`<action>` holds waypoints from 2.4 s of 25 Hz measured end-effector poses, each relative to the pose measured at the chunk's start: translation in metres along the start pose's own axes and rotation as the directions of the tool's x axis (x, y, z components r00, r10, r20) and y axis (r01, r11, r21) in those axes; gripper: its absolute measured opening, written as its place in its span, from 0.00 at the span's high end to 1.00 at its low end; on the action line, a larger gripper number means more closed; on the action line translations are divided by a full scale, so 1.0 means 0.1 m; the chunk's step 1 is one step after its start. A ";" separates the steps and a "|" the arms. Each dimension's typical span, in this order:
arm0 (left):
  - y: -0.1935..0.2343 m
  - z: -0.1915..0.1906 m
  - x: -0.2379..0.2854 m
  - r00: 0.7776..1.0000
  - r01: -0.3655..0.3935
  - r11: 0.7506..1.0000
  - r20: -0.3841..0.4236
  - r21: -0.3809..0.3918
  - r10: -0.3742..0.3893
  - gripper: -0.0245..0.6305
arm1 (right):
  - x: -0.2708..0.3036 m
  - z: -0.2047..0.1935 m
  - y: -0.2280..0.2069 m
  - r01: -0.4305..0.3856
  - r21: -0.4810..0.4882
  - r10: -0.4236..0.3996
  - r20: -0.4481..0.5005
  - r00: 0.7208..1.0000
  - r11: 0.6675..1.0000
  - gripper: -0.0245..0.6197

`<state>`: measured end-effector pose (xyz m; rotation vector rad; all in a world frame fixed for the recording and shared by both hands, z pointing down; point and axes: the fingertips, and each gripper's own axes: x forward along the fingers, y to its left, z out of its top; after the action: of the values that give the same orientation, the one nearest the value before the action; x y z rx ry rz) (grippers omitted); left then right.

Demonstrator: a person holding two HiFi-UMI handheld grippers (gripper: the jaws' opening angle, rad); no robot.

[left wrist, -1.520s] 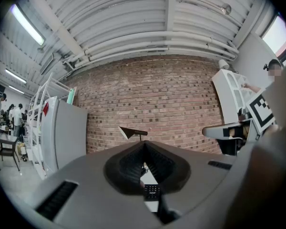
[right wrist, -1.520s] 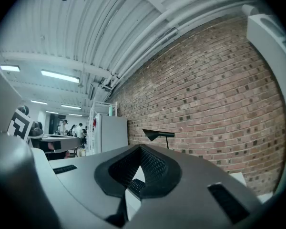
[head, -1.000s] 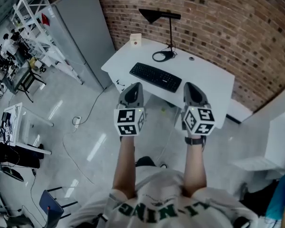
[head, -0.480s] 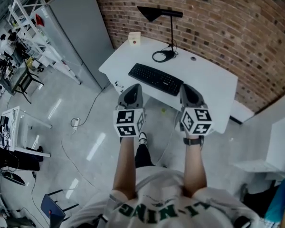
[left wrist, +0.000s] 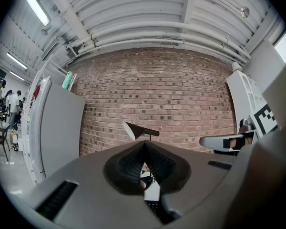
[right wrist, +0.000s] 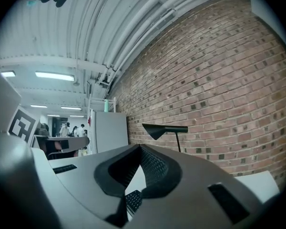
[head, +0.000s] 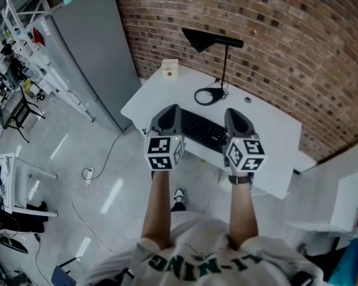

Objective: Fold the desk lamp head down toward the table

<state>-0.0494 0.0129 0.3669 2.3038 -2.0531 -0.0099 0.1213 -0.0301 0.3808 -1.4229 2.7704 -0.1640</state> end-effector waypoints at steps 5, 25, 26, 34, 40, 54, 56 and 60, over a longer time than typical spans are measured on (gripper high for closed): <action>0.48 0.05 0.52 1.000 0.024 1.000 0.001 -0.011 -0.024 0.97 | 0.71 0.03 0.05 0.014 -0.012 -0.014 -0.011 1.000 1.000 0.96; 1.08 -0.17 1.86 0.978 0.192 0.974 -0.055 -0.117 -0.200 0.97 | 2.09 -0.20 -0.21 0.040 0.007 -0.040 -0.069 0.997 0.999 0.96; 1.10 -0.17 1.95 0.977 0.195 0.973 -0.063 -0.125 -0.204 0.97 | 2.15 -0.18 -0.22 0.025 0.009 -0.024 -0.064 0.998 1.000 0.96; 1.25 0.11 2.51 0.974 0.214 0.968 -0.042 -0.130 -0.221 0.97 | 2.67 0.01 -0.44 -0.025 0.015 0.026 -0.035 0.999 1.000 0.96; 1.16 0.32 2.95 0.932 0.346 0.926 -0.056 -0.149 -0.357 0.85 | 2.86 0.03 -0.72 -0.019 0.014 0.020 -0.034 0.999 1.000 0.96; 0.84 0.49 3.41 0.740 0.612 0.749 -0.151 -0.251 -0.655 0.52 | 3.13 -0.14 -1.03 -0.017 0.038 0.020 -0.081 0.997 0.999 0.96; 0.81 0.52 3.45 0.732 0.625 0.734 -0.128 -0.268 -0.670 0.52 | 3.18 -0.17 -1.01 -0.024 0.040 0.027 -0.087 0.996 0.999 0.96; 0.78 0.53 3.52 0.718 0.630 0.713 -0.119 -0.308 -0.686 0.52 | 3.24 -0.21 -0.97 -0.042 0.043 0.046 -0.095 0.994 0.998 0.96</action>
<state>-0.0881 -0.3472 0.3293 2.5848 -0.9548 -0.0307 0.0094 -0.3477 0.4208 -1.3797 2.8535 -0.2946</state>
